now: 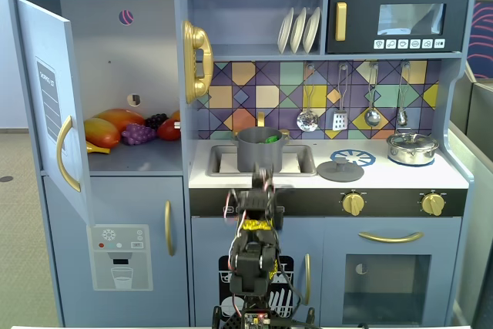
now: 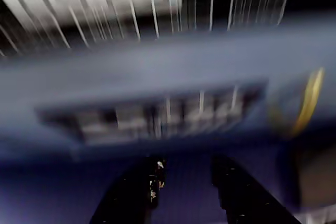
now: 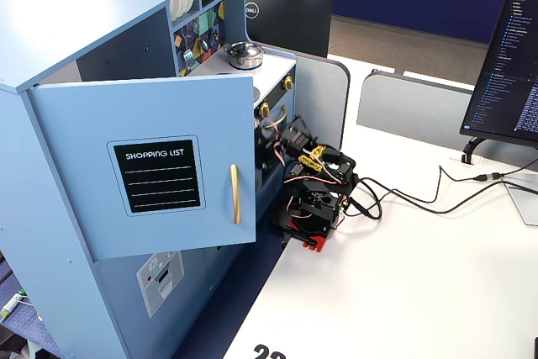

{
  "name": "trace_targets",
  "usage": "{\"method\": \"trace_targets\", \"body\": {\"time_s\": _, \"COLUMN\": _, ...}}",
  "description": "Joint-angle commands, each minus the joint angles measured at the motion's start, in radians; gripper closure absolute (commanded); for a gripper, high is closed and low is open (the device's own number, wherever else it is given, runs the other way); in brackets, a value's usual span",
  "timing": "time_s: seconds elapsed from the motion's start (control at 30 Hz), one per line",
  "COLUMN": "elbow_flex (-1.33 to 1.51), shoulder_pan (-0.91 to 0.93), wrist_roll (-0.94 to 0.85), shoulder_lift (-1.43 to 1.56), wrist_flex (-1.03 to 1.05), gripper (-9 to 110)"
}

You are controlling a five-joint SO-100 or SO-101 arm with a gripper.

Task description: Pick up the green pineapple from the left cabinet and place it in the gray recipient

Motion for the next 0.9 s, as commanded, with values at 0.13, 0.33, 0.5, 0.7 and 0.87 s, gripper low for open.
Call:
{"method": "trace_targets", "body": {"time_s": 0.13, "elbow_flex": 0.201, "shoulder_pan": -0.054, "wrist_roll": 0.037, "shoulder_lift": 0.202, "wrist_flex": 0.135, "gripper": 101}}
{"method": "trace_targets", "body": {"time_s": 0.33, "elbow_flex": 0.235, "shoulder_pan": -0.057, "wrist_roll": -0.031, "shoulder_lift": 0.252, "wrist_flex": 0.364, "gripper": 101}}
{"method": "trace_targets", "body": {"time_s": 0.5, "elbow_flex": 0.235, "shoulder_pan": -0.075, "wrist_roll": -0.017, "shoulder_lift": 0.252, "wrist_flex": 0.505, "gripper": 101}}
{"method": "trace_targets", "body": {"time_s": 0.7, "elbow_flex": 0.236, "shoulder_pan": -0.081, "wrist_roll": 0.044, "shoulder_lift": 0.252, "wrist_flex": 0.588, "gripper": 101}}
{"method": "trace_targets", "body": {"time_s": 0.87, "elbow_flex": 0.236, "shoulder_pan": -0.081, "wrist_roll": 0.084, "shoulder_lift": 0.253, "wrist_flex": 0.588, "gripper": 101}}
